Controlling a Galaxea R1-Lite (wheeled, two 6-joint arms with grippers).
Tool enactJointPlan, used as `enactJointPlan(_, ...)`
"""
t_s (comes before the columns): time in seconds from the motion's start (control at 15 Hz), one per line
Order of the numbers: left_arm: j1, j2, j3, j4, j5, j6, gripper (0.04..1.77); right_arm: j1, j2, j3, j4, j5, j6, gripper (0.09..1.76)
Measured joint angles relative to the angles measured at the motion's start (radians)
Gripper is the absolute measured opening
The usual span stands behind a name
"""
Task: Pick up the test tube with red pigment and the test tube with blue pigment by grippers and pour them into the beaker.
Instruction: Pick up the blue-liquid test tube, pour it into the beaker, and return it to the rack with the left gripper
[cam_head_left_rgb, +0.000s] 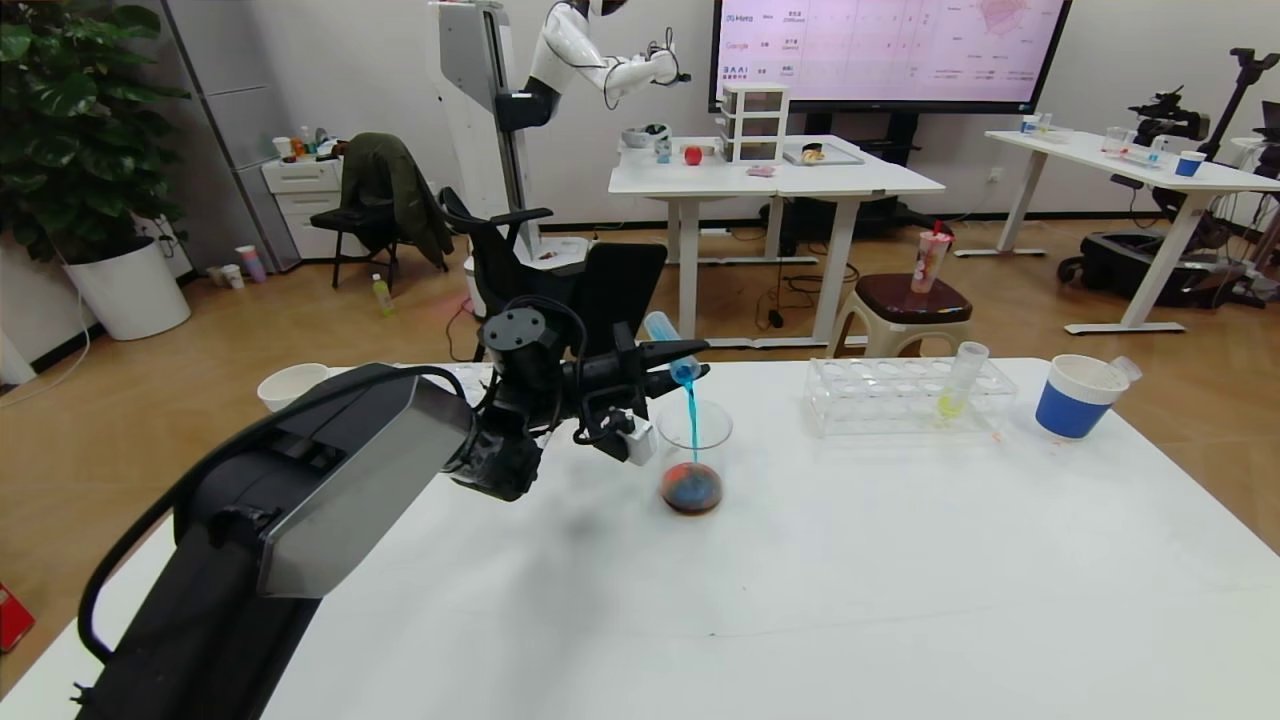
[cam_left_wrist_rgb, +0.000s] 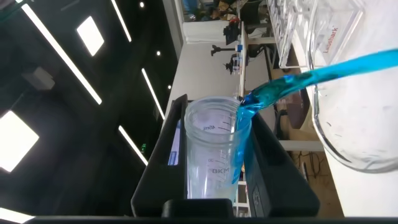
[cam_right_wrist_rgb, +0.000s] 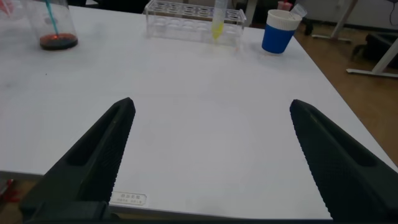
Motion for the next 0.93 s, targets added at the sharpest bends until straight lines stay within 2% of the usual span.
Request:
enactJointPlan(0.27, 0.006, 0.0, -0.004, 0.0, -0.028, 0.027, 0.53, 0.0, 0.0, 0.0, 0.0, 0.0, 0.0, 1.74)
enactJointPlan(0.67, -0.001, 0.003, -0.005, -0.011, -0.029, 0.025, 0.53, 0.0, 0.0, 0.0, 0.0, 0.0, 0.0, 1.74)
enactJointPlan(0.8, -0.003, 0.002, -0.005, -0.009, -0.025, -0.002, 0.53, 0.0, 0.0, 0.0, 0.0, 0.0, 0.0, 1.74)
enactJointPlan(0.93, -0.005, -0.004, -0.006, -0.011, -0.013, -0.102, 0.53, 0.0, 0.0, 0.0, 0.0, 0.0, 0.0, 1.74)
